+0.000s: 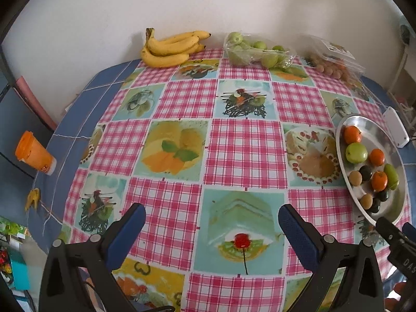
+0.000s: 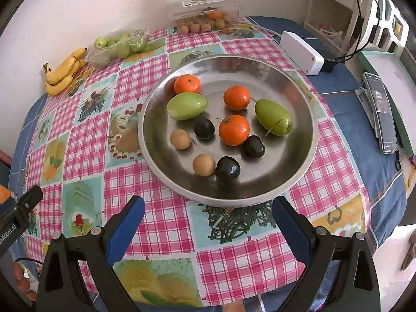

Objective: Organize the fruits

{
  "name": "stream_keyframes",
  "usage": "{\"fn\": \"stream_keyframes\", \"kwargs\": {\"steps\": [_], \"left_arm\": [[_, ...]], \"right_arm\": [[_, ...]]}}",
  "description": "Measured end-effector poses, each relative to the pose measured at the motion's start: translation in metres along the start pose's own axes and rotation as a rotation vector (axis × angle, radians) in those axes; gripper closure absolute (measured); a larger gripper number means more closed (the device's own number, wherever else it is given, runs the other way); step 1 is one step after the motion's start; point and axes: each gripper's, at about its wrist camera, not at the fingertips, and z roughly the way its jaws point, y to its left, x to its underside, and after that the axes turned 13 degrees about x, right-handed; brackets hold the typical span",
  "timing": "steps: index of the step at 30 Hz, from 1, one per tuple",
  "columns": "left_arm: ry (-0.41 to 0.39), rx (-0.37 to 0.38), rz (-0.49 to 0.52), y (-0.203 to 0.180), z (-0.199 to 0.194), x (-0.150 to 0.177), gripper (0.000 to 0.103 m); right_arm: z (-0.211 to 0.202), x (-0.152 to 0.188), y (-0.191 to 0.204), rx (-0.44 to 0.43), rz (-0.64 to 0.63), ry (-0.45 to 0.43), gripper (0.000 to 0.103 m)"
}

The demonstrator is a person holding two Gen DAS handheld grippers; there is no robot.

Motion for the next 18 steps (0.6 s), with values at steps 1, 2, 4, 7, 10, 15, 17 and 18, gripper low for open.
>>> {"fn": "stream_keyframes", "kwargs": {"steps": [1,2,4,7,10,15,17,18], "left_arm": [[0.002,0.000,-0.001,0.0003,0.0004,0.0003,0.000],[0.005,-0.001,0.000,0.0001,0.0007,0.0008,0.000],[0.013,-0.005,0.004,-0.0008,0.0016,0.0012,0.000],[0.024,-0.007,0.008,-0.0020,0.0036,0.0010,0.000],[0.032,0.001,0.007,-0.0021,0.0045,0.0011,0.000],[0.046,0.007,0.006,-0.0026,0.0068,0.0015,0.000],[0.050,0.006,0.008,-0.0027,0.0075,0.0015,0.000],[0.050,0.007,0.009,-0.0030,0.0077,0.0014,0.000]], "right_arm": [[-0.0001,0.0000,-0.0006,0.000,0.003,0.000,0.005],[-0.0003,0.0002,-0.0012,0.000,0.004,-0.001,0.005],[-0.0006,0.0001,-0.0012,0.000,0.004,-0.001,0.005],[-0.0014,-0.0001,-0.0002,-0.001,0.000,-0.003,0.005],[-0.0018,0.0001,0.0008,0.001,-0.003,-0.004,0.005],[-0.0021,-0.0001,0.0007,0.001,0.000,-0.006,0.005],[-0.0019,-0.0006,0.0005,-0.001,-0.002,-0.005,0.005],[-0.0021,-0.0008,0.0005,-0.002,-0.002,-0.007,0.005]]}}
